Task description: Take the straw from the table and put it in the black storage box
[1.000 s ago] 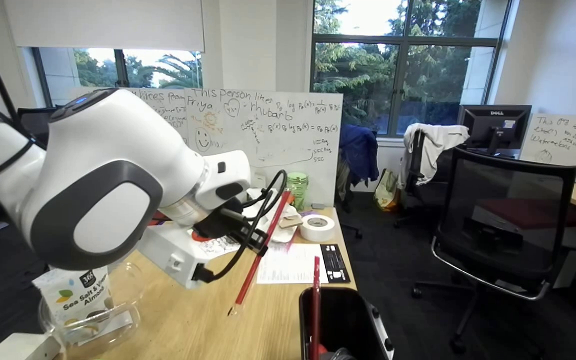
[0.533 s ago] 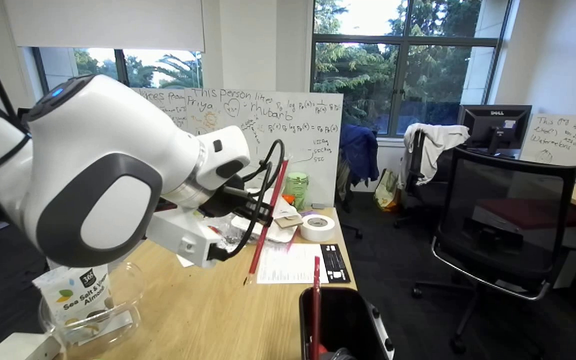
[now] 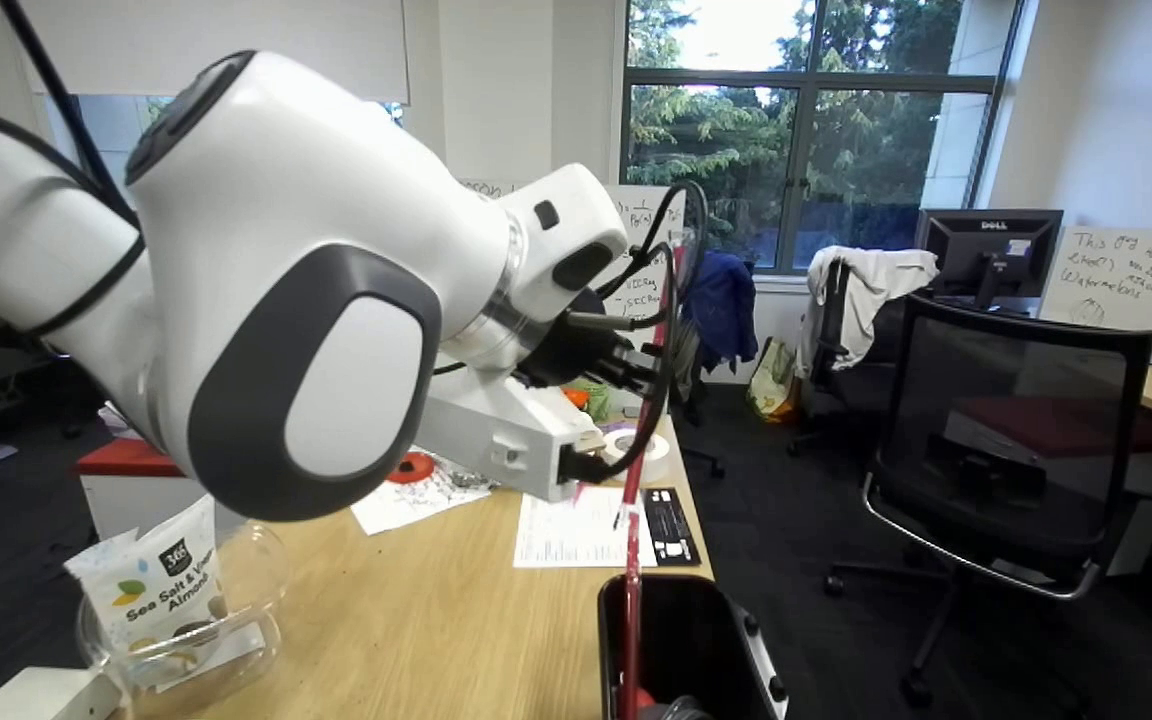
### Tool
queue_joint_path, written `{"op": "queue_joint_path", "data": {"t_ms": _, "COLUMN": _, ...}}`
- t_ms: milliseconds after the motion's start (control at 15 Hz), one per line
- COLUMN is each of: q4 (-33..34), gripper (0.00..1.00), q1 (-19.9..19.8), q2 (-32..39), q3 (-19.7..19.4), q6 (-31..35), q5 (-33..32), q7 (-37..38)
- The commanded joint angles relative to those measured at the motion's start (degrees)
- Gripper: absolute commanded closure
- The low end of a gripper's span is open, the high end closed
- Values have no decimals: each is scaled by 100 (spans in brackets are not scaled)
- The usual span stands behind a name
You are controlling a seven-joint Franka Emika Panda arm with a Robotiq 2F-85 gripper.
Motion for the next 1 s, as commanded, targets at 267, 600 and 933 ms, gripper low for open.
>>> {"op": "queue_joint_path", "data": {"t_ms": 267, "q4": 1193, "gripper": 100, "q1": 817, "q2": 1543, "q3": -1221, "q6": -130, "q5": 1228, "q7": 82}}
{"op": "queue_joint_path", "data": {"t_ms": 600, "q4": 1711, "gripper": 100, "q1": 1401, "q2": 2344, "q3": -1945, "q6": -222, "q5": 1851, "q7": 113}}
{"op": "queue_joint_path", "data": {"t_ms": 933, "q4": 1744, "gripper": 100, "q1": 1664, "q2": 2649, "q3": -2323, "q6": -342, "q5": 2166, "q7": 118}}
